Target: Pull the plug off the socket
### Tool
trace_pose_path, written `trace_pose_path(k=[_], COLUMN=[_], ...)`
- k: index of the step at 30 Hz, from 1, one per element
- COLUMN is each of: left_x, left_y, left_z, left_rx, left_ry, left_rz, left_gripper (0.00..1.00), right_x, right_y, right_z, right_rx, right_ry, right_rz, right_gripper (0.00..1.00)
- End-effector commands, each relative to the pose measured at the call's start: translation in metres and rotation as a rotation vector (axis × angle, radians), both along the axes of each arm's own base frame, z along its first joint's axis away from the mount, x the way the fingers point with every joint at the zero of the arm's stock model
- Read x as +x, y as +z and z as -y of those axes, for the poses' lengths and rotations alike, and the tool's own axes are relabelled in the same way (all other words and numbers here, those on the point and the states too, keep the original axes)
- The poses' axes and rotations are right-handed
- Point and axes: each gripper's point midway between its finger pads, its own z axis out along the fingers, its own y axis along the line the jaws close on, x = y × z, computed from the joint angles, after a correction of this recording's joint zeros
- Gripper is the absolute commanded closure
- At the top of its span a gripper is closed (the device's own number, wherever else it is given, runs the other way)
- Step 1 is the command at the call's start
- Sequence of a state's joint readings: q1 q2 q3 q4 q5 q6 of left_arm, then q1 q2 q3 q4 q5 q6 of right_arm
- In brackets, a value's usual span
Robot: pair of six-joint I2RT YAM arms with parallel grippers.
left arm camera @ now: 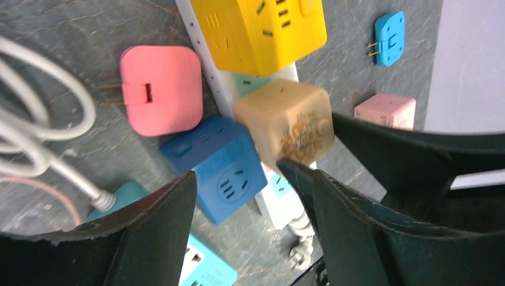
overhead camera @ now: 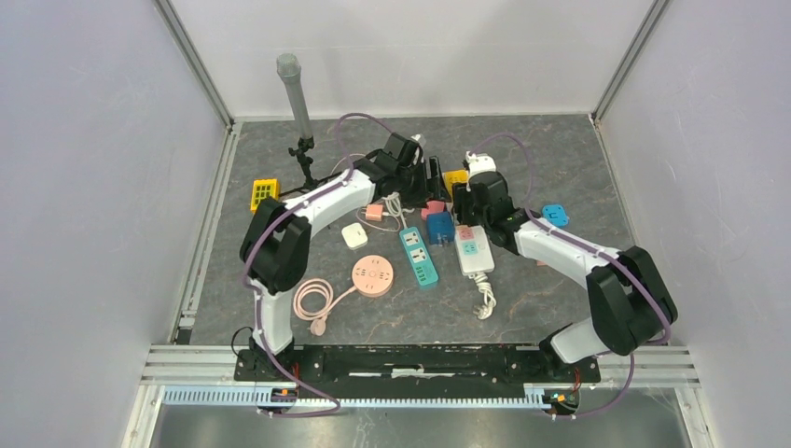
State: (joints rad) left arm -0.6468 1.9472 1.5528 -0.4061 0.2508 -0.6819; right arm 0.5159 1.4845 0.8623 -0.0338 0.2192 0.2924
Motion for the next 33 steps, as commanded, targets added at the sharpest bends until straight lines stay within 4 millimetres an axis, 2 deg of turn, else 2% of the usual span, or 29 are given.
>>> trace_pose_path(k=[1, 7, 11, 14, 17, 24, 29, 33], left_x=[0.022, 0.032, 0.037, 0.04, 0.045, 0.049, 0.053, 0.057], left_y=[0.016, 0.008, -0.003, -0.004, -0.007, -0.014, -0.014, -0.014], left_z=[0.033, 0.047, 0.052, 0.057, 0.057, 0.054, 0.05, 0.048], left_rx=[-0.182, -0.205, -0.209, -0.239, -0.238, -0.23, -0.234, -0.242], left_ry=[0.039, 0.042, 0.067, 0.077, 0.102, 0.13, 0.143, 0.149], left_rz=[-0.002, -0.037, -0.076, -0.083, -0.081, -0.087, -0.086, -0.087], left_gripper=[0.23, 0.21, 0.21, 0.22, 0.23, 0.33, 0.34, 0.31], right_x=[-0.021, -0.043, -0.046, -0.042, -0.035, -0.019, -0.008, -0.001], right_y=[-0.008, -0.016, -0.015, -0.01, -0.002, 0.015, 0.011, -0.003], right_z=[0.02, 0.023, 0.022, 0.019, 0.018, 0.007, -0.006, 0.002], right_rx=[-0.073, -0.056, -0.03, -0.024, -0.017, 0.041, 0.058, 0.012], right_ry=[-0.01, 0.02, 0.027, 0.027, 0.012, 0.005, 0.038, -0.016], right_rz=[-0.035, -0.077, -0.058, -0.05, -0.026, 0.039, 0.044, 0.018], right_gripper=[0.55, 0.55, 0.48, 0.34, 0.24, 0.21, 0.13, 0.12])
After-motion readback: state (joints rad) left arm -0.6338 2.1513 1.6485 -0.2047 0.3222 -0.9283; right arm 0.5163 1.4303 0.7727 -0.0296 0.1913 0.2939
